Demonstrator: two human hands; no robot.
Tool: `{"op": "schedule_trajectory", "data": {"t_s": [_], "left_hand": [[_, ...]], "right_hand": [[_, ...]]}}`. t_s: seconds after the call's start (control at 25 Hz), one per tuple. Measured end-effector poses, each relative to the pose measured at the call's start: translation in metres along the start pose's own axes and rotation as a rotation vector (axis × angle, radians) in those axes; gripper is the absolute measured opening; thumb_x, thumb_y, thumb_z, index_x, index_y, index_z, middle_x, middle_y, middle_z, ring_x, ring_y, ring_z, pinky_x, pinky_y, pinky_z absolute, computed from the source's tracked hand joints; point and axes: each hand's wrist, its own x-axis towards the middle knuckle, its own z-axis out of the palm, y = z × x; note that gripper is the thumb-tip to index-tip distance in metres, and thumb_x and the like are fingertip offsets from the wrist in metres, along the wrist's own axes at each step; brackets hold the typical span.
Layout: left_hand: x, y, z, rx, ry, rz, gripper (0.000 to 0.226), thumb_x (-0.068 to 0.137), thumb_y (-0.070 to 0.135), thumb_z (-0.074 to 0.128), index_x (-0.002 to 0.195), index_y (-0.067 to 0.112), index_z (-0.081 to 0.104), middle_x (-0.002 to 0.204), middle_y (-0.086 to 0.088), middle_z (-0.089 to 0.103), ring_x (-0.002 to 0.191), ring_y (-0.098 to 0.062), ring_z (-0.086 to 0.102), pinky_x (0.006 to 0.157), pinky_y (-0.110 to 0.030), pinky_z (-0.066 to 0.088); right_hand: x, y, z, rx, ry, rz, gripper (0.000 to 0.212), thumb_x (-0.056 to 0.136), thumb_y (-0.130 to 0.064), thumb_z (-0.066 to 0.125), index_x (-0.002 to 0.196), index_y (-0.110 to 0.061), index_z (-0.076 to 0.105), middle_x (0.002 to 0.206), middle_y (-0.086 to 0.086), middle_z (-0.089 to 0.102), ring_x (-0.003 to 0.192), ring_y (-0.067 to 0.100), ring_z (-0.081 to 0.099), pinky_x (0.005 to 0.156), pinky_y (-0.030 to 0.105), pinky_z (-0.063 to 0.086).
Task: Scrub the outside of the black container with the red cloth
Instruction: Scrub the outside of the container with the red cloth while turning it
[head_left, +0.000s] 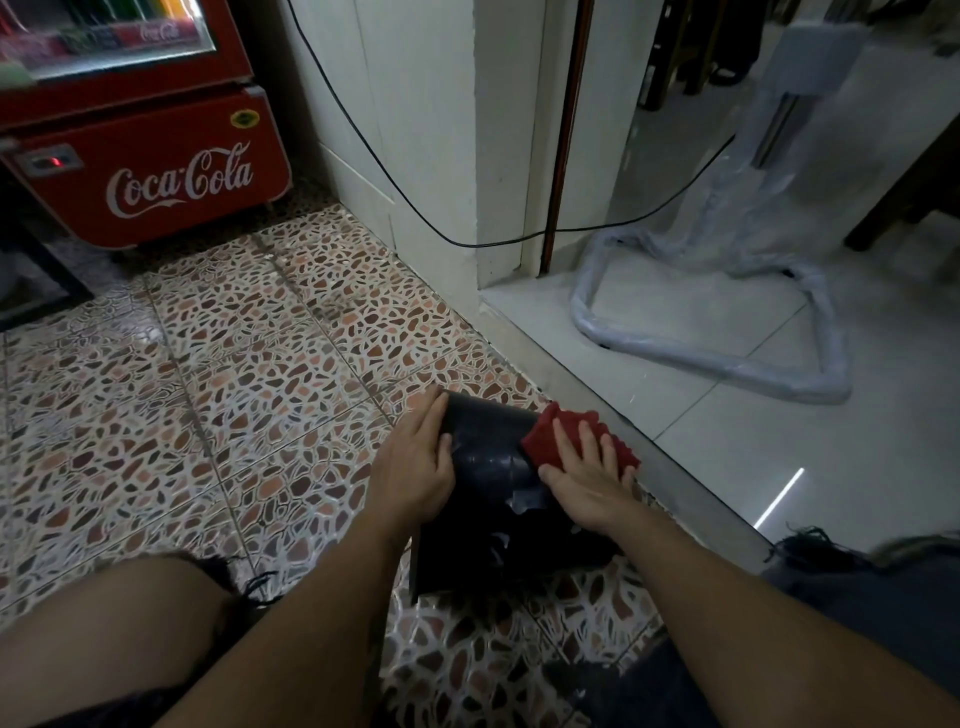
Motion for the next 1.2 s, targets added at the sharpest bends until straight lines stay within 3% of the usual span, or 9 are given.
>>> {"op": "schedule_trajectory", "data": {"t_s": [0.16, 0.24, 0.32, 0.48, 0.64, 0.8, 0.92, 1.08, 1.2], "left_hand": [[-0.002, 0.002, 0.009, 0.049, 0.039, -0.027, 0.056, 0.103, 0.031, 0.036, 0.157, 0.022, 0.027, 0.167, 0.006, 0.021, 0.149, -0.017, 0.028, 0.120, -0.046, 0.029], [-0.003, 0.001, 0.012, 0.023, 0.073, -0.032, 0.057, 0.099, 0.032, 0.032, 0.155, 0.021, 0.033, 0.166, 0.006, 0.025, 0.148, -0.018, 0.032, 0.118, -0.045, 0.033], [-0.006, 0.005, 0.013, -0.039, 0.097, -0.039, 0.061, 0.095, 0.031, 0.030, 0.154, 0.021, 0.036, 0.165, 0.007, 0.028, 0.147, -0.018, 0.035, 0.117, -0.043, 0.035], [-0.016, 0.016, 0.016, -0.209, 0.158, -0.098, 0.059, 0.096, 0.025, 0.031, 0.155, 0.021, 0.036, 0.164, 0.006, 0.031, 0.148, -0.010, 0.031, 0.117, -0.024, 0.018], [-0.011, 0.025, 0.020, -0.363, 0.228, -0.214, 0.052, 0.098, 0.013, 0.039, 0.150, 0.018, 0.046, 0.159, 0.002, 0.040, 0.146, -0.010, 0.034, 0.120, -0.022, 0.020], [0.015, 0.028, 0.016, -0.415, 0.234, -0.333, 0.047, 0.097, 0.013, 0.039, 0.141, 0.021, 0.056, 0.148, -0.004, 0.054, 0.138, -0.023, 0.047, 0.116, -0.037, 0.034], [0.044, 0.031, 0.008, -0.497, 0.214, -0.473, 0.043, 0.096, 0.014, 0.038, 0.131, 0.024, 0.062, 0.137, -0.009, 0.062, 0.129, -0.030, 0.052, 0.106, -0.034, 0.038], [0.066, 0.032, 0.005, -0.666, 0.218, -0.708, 0.059, 0.089, 0.006, 0.043, 0.145, 0.020, 0.052, 0.152, -0.003, 0.050, 0.139, -0.026, 0.044, 0.113, -0.034, 0.032], [0.062, 0.030, 0.008, -0.651, 0.251, -0.689, 0.056, 0.092, 0.009, 0.041, 0.146, 0.020, 0.051, 0.152, -0.004, 0.050, 0.140, -0.027, 0.044, 0.114, -0.035, 0.031]], "right_hand": [[-0.013, -0.038, 0.003, 0.035, -0.002, -0.153, 0.072, 0.095, -0.032, 0.034, 0.160, -0.041, 0.003, 0.170, -0.003, -0.013, 0.155, 0.028, -0.016, 0.122, 0.055, -0.007], [-0.021, -0.049, 0.008, 0.020, 0.046, -0.316, 0.072, 0.093, -0.022, 0.041, 0.157, -0.047, 0.019, 0.171, -0.009, -0.001, 0.155, 0.022, -0.004, 0.123, 0.051, 0.000], [-0.020, -0.042, 0.007, 0.009, 0.111, -0.345, 0.067, 0.095, -0.022, 0.045, 0.152, -0.054, 0.027, 0.169, -0.014, 0.008, 0.152, 0.020, 0.006, 0.120, 0.051, 0.007], [0.000, -0.009, 0.006, -0.050, 0.110, -0.136, 0.059, 0.102, -0.040, 0.032, 0.153, -0.058, 0.007, 0.170, -0.010, -0.005, 0.154, 0.024, -0.006, 0.120, 0.058, -0.003], [0.017, -0.004, -0.002, -0.034, 0.067, -0.006, 0.060, 0.102, -0.040, 0.020, 0.157, -0.048, -0.001, 0.170, -0.001, -0.014, 0.154, 0.027, -0.019, 0.119, 0.060, -0.015], [0.008, -0.036, 0.008, -0.079, 0.098, -0.254, 0.065, 0.103, -0.031, 0.031, 0.158, -0.045, 0.001, 0.170, -0.002, -0.014, 0.154, 0.031, -0.017, 0.121, 0.055, -0.014], [-0.004, -0.041, 0.024, -0.094, 0.143, -0.438, 0.069, 0.102, -0.029, 0.035, 0.158, -0.046, -0.001, 0.169, -0.005, -0.019, 0.153, 0.026, -0.021, 0.121, 0.052, -0.015], [0.011, 0.001, 0.015, -0.098, 0.207, -0.217, 0.061, 0.105, -0.041, 0.028, 0.157, -0.048, -0.005, 0.169, -0.006, -0.019, 0.154, 0.024, -0.019, 0.122, 0.056, -0.009], [0.026, 0.016, -0.001, -0.061, 0.166, -0.026, 0.059, 0.106, -0.040, 0.025, 0.158, -0.046, -0.001, 0.170, -0.004, -0.015, 0.155, 0.026, -0.015, 0.122, 0.058, -0.007]]}}
